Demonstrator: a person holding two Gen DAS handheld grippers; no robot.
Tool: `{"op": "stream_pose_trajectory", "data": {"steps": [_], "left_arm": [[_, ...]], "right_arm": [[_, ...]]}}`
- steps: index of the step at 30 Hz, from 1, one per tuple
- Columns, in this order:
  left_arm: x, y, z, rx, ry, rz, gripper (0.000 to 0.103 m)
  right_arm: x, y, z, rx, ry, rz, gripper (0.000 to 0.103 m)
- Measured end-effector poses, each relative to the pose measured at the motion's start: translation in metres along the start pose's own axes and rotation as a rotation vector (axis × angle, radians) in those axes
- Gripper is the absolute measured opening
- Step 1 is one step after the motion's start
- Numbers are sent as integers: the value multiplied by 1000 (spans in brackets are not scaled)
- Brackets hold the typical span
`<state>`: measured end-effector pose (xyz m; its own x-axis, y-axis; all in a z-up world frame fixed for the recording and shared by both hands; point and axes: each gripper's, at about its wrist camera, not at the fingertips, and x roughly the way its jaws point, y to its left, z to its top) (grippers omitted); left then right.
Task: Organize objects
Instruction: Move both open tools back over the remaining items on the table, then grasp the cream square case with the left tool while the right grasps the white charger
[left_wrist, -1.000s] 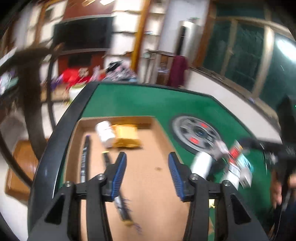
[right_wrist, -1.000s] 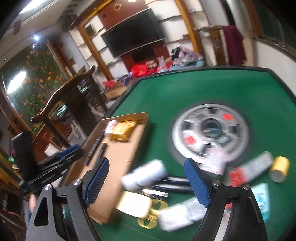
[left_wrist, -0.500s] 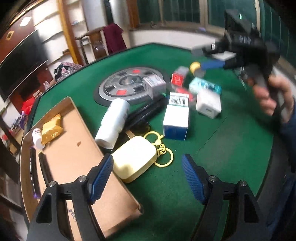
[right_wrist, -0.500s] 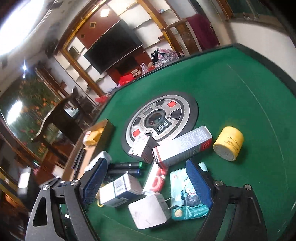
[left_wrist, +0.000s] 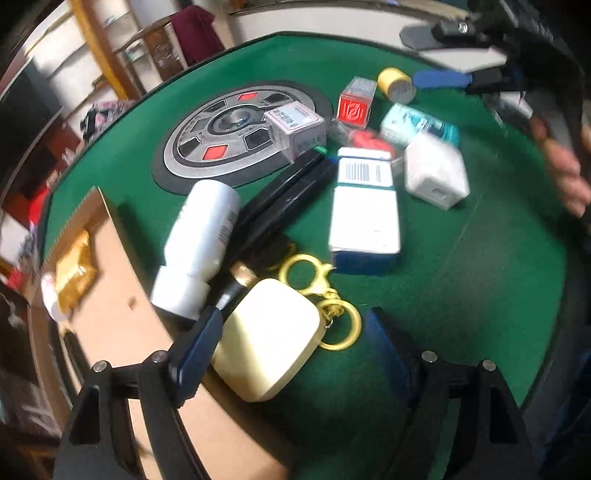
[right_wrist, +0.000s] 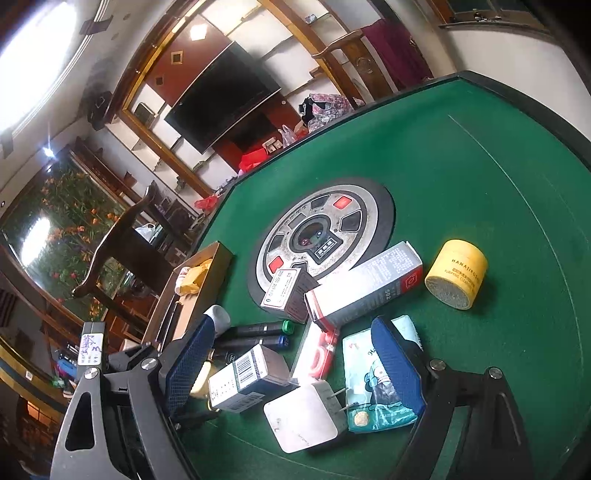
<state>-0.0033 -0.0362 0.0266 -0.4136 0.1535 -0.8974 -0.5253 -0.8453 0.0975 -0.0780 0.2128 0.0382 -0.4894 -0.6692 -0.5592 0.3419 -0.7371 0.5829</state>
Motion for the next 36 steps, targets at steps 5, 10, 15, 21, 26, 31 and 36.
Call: {"op": "stream_pose_trajectory", "data": {"steps": [5, 10, 15, 21, 26, 31, 36], "left_arm": [[-18, -20, -7, -107, -87, -176, 75], [-14, -15, -6, -141, -103, -66, 75], [7, -2, 1, -90, -18, -10, 75], [4, -31, -6, -117, -54, -114, 64], [3, -35, -7, -236, -119, -116, 51], [3, -35, -8, -240, -127, -97, 50], [4, -40, -8, -231, -133, -70, 50]], "right_arm": [[8, 3, -3, -18, 47, -6, 91], [9, 4, -6, -21, 57, 1, 91], [11, 6, -7, -21, 69, 14, 91], [8, 9, -9, -33, 72, 15, 91], [15, 24, -18, -120, 120, -9, 91], [31, 49, -43, -340, 181, -150, 91], [48, 54, -66, -509, 211, -314, 72]]}}
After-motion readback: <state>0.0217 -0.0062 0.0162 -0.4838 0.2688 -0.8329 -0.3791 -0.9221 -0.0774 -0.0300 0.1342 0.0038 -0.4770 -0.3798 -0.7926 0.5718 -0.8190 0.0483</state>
